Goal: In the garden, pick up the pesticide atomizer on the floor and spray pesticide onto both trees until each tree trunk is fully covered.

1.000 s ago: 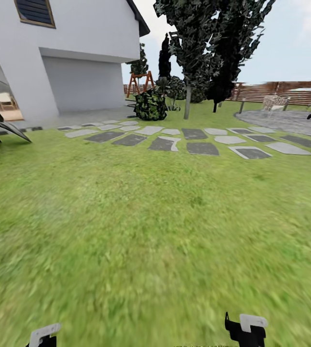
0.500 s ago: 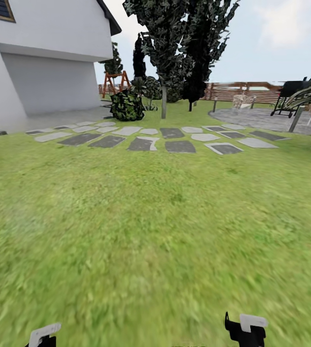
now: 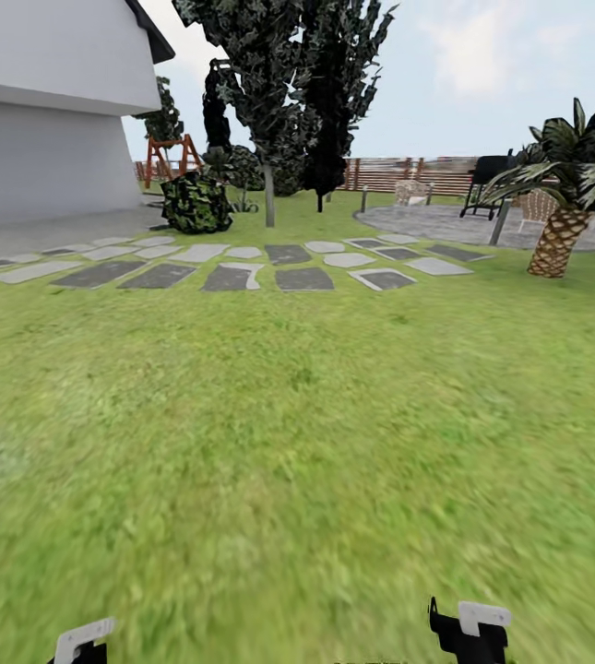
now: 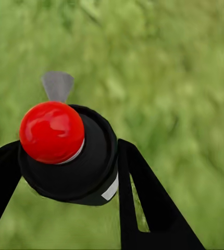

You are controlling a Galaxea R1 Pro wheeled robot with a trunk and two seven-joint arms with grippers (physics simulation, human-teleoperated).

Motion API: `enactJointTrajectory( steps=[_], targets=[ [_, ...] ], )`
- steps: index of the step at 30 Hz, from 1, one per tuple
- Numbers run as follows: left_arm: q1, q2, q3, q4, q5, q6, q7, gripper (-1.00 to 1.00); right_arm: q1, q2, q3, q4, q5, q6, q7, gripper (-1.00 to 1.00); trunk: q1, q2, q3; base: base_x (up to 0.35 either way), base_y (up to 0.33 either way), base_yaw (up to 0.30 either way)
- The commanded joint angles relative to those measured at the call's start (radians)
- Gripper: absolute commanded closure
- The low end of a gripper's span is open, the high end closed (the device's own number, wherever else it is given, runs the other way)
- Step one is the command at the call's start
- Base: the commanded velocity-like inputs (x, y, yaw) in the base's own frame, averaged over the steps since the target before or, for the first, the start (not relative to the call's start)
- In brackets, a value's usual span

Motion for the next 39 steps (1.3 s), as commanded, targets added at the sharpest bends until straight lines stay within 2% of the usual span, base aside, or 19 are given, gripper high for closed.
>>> enactJointTrajectory(
  steps=[1,24,39],
  targets=[
    [-0.001,0.001,0.009,0.001,-0.010,-0.004,-0.004,1.00,-0.001,0.000,-0.006,0.002,0.011,-0.002,-0.005,-1.00,0.000,0.000,-0.001,0.000,0.000,-0.300],
    [-0.001,0.003,0.009,-0.001,-0.010,-0.004,-0.004,1.00,-0.001,0.000,-0.006,0.001,0.011,-0.002,-0.006,-1.00,0.000,0.000,-0.001,0.001,0.000,-0.300],
    [-0.001,0.002,0.009,-0.001,-0.009,-0.004,-0.004,1.00,-0.001,0.000,-0.006,0.001,0.011,-0.002,-0.006,-1.00,0.000,0.000,-0.007,0.304,-0.027,-0.292]
  ],
)
